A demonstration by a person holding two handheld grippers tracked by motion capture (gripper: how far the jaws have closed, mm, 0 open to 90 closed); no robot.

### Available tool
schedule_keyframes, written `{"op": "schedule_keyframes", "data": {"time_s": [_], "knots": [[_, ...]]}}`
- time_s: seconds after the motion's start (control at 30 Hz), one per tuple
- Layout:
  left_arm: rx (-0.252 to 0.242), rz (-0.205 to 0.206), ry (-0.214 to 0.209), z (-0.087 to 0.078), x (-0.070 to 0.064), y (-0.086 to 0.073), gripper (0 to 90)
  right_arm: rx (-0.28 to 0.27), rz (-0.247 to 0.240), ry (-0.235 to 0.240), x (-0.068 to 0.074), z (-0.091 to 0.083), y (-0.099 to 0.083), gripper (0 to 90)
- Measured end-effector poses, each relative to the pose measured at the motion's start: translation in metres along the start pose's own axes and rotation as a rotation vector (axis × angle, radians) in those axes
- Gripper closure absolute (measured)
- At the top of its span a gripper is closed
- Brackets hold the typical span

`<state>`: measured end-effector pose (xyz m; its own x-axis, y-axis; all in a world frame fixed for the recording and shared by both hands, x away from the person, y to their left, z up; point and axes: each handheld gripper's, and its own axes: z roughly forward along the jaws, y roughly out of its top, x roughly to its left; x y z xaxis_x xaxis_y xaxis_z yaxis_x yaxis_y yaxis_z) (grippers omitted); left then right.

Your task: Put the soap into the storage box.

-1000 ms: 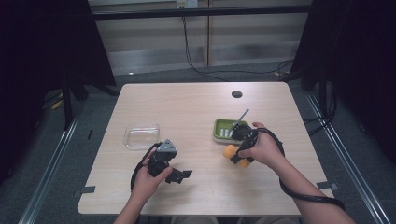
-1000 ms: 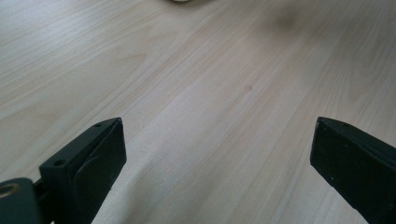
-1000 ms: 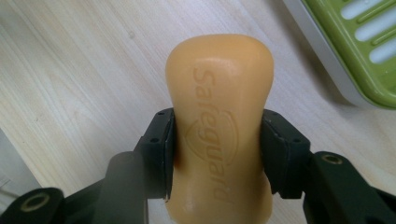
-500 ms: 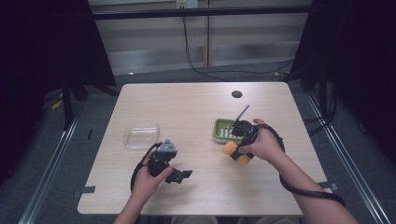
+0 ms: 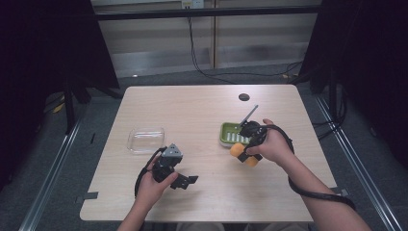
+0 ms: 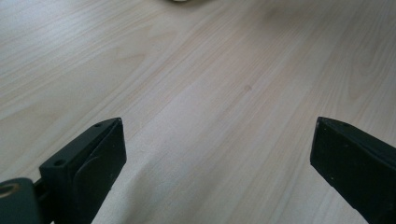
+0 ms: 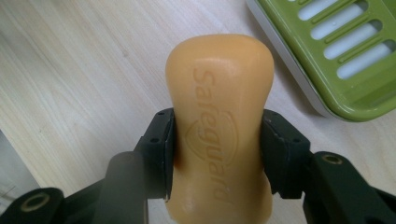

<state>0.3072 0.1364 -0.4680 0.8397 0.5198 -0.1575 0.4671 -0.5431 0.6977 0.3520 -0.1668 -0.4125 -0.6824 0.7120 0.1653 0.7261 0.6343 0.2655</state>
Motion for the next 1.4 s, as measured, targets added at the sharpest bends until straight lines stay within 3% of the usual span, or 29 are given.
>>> {"op": "schedule_keyframes", "data": {"time_s": [0.47,0.83,1.4], "knots": [[0.018,0.005,-0.001,0.000,0.000,0.000,3.6,0.008,0.005,-0.010,-0.007,-0.008,0.003,50.1],[0.005,0.001,-0.001,0.001,0.000,0.000,3.7,-0.001,0.015,-0.014,-0.011,-0.012,0.007,50.1],[0.011,0.000,-0.003,0.000,0.001,0.000,3.6,-0.008,0.000,-0.008,-0.016,-0.016,0.018,50.2]]}}
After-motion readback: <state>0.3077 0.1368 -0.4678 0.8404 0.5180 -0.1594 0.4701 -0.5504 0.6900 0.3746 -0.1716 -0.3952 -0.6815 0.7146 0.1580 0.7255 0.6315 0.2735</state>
